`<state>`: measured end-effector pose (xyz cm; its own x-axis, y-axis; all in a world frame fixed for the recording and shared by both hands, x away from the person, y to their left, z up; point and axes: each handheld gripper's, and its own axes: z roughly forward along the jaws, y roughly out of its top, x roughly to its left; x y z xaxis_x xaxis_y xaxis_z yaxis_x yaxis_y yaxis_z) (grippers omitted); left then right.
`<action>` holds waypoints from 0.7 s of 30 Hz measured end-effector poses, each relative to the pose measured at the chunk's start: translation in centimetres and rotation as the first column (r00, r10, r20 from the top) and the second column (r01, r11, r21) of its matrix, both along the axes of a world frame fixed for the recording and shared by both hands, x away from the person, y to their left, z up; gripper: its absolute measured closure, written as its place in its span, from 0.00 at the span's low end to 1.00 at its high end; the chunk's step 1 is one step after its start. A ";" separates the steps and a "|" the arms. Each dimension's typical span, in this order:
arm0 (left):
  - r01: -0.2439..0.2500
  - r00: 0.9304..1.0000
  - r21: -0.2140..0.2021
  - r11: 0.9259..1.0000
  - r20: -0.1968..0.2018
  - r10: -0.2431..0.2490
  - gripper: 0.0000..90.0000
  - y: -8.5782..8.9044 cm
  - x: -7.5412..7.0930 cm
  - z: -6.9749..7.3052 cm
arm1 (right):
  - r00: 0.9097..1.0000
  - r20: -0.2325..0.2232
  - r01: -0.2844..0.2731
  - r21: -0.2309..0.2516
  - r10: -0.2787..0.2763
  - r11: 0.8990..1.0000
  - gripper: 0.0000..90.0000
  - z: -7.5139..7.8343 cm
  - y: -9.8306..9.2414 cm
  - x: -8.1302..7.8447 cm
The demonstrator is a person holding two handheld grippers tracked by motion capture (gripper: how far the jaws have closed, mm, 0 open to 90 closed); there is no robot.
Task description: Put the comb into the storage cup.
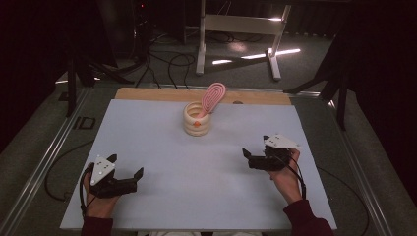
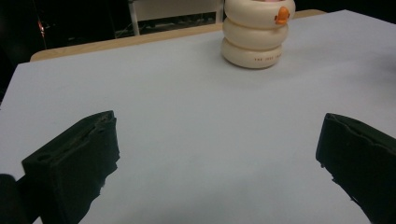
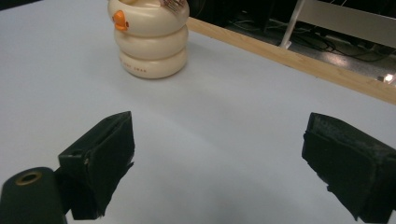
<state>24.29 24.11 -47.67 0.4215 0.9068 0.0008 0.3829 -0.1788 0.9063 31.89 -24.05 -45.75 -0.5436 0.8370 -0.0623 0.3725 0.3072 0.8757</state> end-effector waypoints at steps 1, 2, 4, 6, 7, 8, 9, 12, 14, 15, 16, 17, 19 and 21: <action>-0.002 1.000 0.004 1.000 0.006 0.002 0.00 0.0 0.0 0.1 | 1.000 -0.002 0.001 -0.001 -0.001 1.000 0.10 0.0 -0.1 -0.2; -0.005 1.000 0.009 1.000 0.016 0.005 0.00 0.1 -0.1 0.1 | 1.000 0.006 -0.001 -0.001 0.001 1.000 0.10 0.0 -0.3 -0.4; -0.003 1.000 0.022 1.000 0.029 0.003 0.00 0.1 -0.2 0.3 | 1.000 0.024 -0.003 0.006 0.003 1.000 0.10 -0.1 -0.7 -0.8; -0.005 0.999 0.018 1.000 0.036 0.005 0.00 0.1 -0.2 0.3 | 1.000 0.021 -0.002 0.027 0.001 1.000 0.10 -0.2 -1.1 -1.2; -0.006 0.999 0.017 1.000 0.038 0.005 0.00 0.2 -0.2 0.3 | 1.000 0.021 -0.002 0.034 0.002 0.999 0.10 -0.3 -1.3 -1.4; -0.007 0.999 0.016 1.000 0.040 0.007 0.00 0.2 -0.2 0.4 | 1.000 0.021 0.003 0.043 -0.004 0.999 0.10 -0.5 -1.5 -1.6; -0.007 0.999 0.016 1.000 0.041 0.006 0.00 0.3 -0.2 0.4 | 1.000 0.029 0.004 0.040 -0.005 0.999 0.10 -0.7 -1.7 -1.7; -0.015 0.999 0.015 1.000 0.049 0.014 0.00 0.4 -0.3 0.5 | 0.999 0.034 0.023 0.044 -0.024 0.999 0.10 -0.9 -2.1 -2.3; -0.017 0.998 0.008 1.000 0.057 0.017 0.00 0.5 -0.3 0.5 | 0.998 0.050 0.029 0.068 -0.032 0.997 0.10 -1.0 -2.5 -2.8; -0.018 0.998 0.010 1.000 0.060 0.017 0.00 0.5 -0.4 0.5 | 0.998 0.051 0.030 0.075 -0.034 0.997 0.10 -1.1 -2.6 -3.0; -0.019 0.998 0.008 1.000 0.065 0.019 0.00 0.5 -0.4 0.6 | 0.998 0.056 0.032 0.076 -0.036 0.997 0.10 -1.2 -2.6 -3.2; -0.018 0.998 0.011 1.000 0.068 0.017 0.00 0.6 -0.4 0.6 | 0.998 0.060 0.033 0.071 -0.037 0.997 0.10 -1.3 -2.7 -3.4; -0.018 0.997 0.011 1.000 0.072 0.017 0.00 0.7 -0.5 0.6 | 0.997 0.071 0.037 0.068 -0.042 0.997 0.10 -1.6 -2.8 -3.8; -0.017 0.997 0.007 1.000 0.074 0.016 0.00 0.8 -0.5 0.5 | 0.995 0.083 0.040 0.076 -0.046 0.996 0.10 -1.9 -3.0 -4.3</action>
<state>23.76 24.90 -47.13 0.4050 0.9135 0.0389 0.3173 -0.1804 0.9310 27.62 -27.06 -47.63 -0.5027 0.8634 -0.0433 0.3072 0.2252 0.9246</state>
